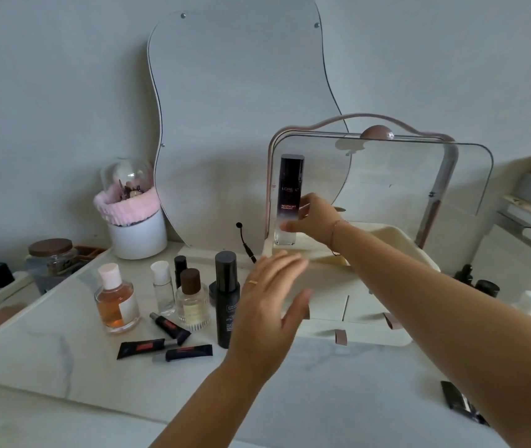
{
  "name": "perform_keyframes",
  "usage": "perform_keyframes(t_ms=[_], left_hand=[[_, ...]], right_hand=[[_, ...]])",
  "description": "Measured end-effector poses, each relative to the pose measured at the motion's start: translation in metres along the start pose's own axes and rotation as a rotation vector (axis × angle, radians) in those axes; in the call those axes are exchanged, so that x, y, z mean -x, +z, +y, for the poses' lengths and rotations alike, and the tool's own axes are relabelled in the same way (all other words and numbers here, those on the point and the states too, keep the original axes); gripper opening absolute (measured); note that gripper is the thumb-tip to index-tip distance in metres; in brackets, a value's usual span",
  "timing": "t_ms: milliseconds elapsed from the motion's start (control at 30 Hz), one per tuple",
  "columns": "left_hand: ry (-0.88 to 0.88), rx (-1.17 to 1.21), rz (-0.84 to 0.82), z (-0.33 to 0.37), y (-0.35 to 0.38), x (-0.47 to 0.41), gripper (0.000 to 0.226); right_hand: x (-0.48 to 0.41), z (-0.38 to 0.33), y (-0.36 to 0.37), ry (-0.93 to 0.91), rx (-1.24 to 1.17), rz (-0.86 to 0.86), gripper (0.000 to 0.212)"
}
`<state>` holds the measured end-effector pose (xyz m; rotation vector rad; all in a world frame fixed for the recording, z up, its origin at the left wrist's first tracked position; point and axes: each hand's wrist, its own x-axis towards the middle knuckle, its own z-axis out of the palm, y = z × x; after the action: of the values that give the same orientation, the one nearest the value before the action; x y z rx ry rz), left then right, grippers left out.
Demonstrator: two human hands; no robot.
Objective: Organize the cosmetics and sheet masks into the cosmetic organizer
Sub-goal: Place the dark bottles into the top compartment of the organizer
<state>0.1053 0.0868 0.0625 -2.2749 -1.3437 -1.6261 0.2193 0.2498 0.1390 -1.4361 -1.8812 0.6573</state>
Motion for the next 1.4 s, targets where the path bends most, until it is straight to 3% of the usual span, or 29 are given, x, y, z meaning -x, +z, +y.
perform_keyframes(t_ms=[100, 167, 233, 333, 433, 500, 667, 800, 1067, 1200, 1400], left_hand=[[-0.073, -0.009, 0.407, -0.005, -0.021, 0.016, 0.031], [-0.219, 0.039, 0.511, -0.013, -0.034, 0.022, 0.032], [-0.373, 0.097, 0.461, -0.023, -0.040, 0.026, 0.039], [-0.565, 0.154, 0.293, -0.040, -0.039, 0.028, 0.045], [-0.628, 0.172, 0.136, -0.053, -0.035, 0.025, 0.037], [-0.621, 0.138, 0.101, -0.056, -0.034, 0.023, 0.021], [-0.572, 0.218, 0.103, -0.043, -0.042, 0.021, 0.010], [-0.440, 0.366, 0.033, -0.011, -0.048, 0.008, 0.022], [-0.307, 0.512, 0.051, 0.026, -0.034, -0.026, 0.043], [-0.296, 0.249, -0.035, 0.014, -0.015, -0.026, 0.046], [-0.182, 0.119, -0.037, -0.011, 0.012, -0.015, 0.029]], right_hand=[[0.027, -0.006, -0.004, -0.028, -0.041, 0.153, 0.064], [0.060, -0.011, -0.004, -0.130, -0.215, 0.344, 0.050], [0.100, -0.013, 0.001, -0.205, -0.394, 0.439, 0.037], [0.150, -0.010, 0.018, -0.223, -0.529, 0.412, 0.028], [0.173, -0.001, 0.035, -0.184, -0.610, 0.354, 0.025], [0.177, 0.005, 0.042, -0.138, -0.610, 0.317, 0.023], [0.182, 0.012, 0.049, -0.115, -0.470, 0.145, 0.031], [0.181, 0.005, 0.044, -0.183, -0.333, 0.002, 0.043], [0.163, -0.007, -0.012, -0.309, -0.327, 0.131, 0.034], [0.129, -0.008, -0.048, -0.290, -0.383, 0.270, 0.034], [0.063, 0.009, -0.045, -0.116, -0.179, 0.192, 0.036]])
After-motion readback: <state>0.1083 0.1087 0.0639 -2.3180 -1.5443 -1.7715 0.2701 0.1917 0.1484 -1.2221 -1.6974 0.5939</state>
